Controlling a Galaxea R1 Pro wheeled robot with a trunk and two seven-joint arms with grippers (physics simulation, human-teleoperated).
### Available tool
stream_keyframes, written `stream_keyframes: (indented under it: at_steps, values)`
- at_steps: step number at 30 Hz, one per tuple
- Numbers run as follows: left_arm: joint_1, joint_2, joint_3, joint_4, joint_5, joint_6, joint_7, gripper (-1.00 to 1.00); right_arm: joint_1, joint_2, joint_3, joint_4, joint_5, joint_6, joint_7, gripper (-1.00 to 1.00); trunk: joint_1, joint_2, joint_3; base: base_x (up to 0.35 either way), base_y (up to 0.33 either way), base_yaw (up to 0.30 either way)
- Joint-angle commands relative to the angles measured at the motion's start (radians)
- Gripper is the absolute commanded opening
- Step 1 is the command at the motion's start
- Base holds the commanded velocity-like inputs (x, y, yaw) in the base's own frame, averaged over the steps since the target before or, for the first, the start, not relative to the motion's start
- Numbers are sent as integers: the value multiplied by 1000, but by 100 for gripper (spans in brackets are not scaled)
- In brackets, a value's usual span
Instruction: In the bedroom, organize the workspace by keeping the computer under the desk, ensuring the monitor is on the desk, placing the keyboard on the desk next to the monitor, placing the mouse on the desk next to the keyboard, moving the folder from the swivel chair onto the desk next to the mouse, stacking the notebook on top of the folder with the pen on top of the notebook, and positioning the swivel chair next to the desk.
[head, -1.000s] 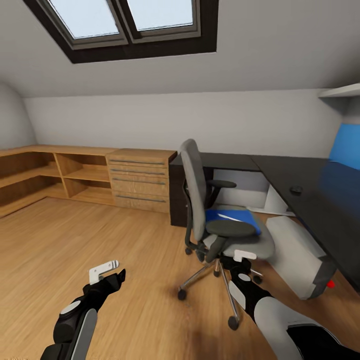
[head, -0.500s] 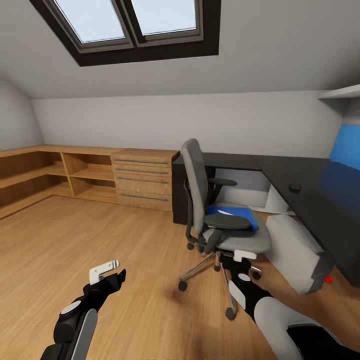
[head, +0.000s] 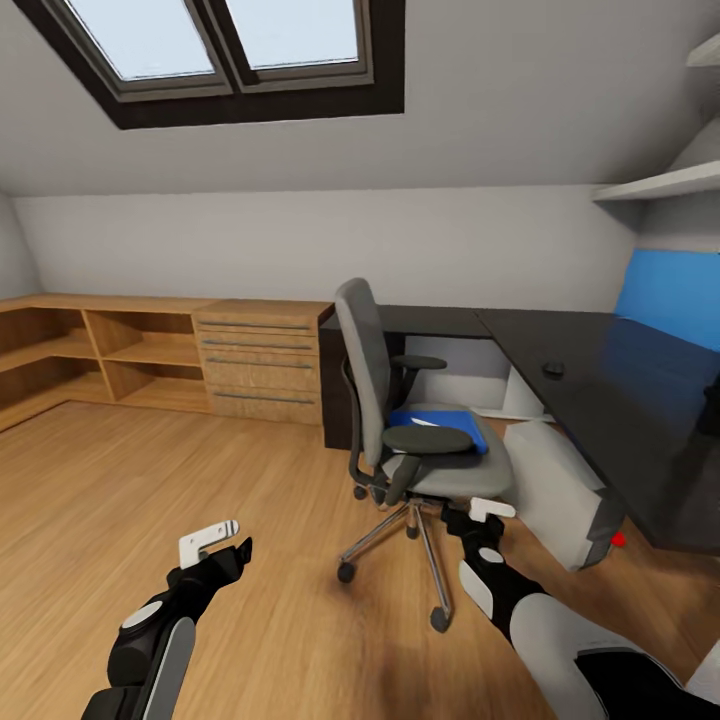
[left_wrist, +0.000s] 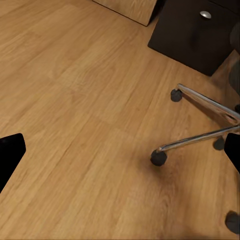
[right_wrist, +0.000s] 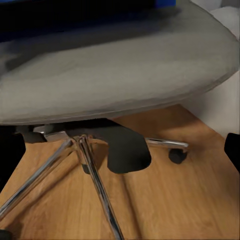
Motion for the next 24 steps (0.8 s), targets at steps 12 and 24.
stream_keyframes:
  at_steps: [12, 24]
  values:
    - [-1, 0, -1, -3, 11, 4, 7, 100, -1, -19, -158, -70, -242, -40, 40, 100, 0, 0, -1, 0, 0, -8]
    - [-1, 0, 0, 5, 9, 4, 9, 100, -2, -97, -215, -163, -697, 17, 45, 100, 0, 0, -1, 0, 0, 0]
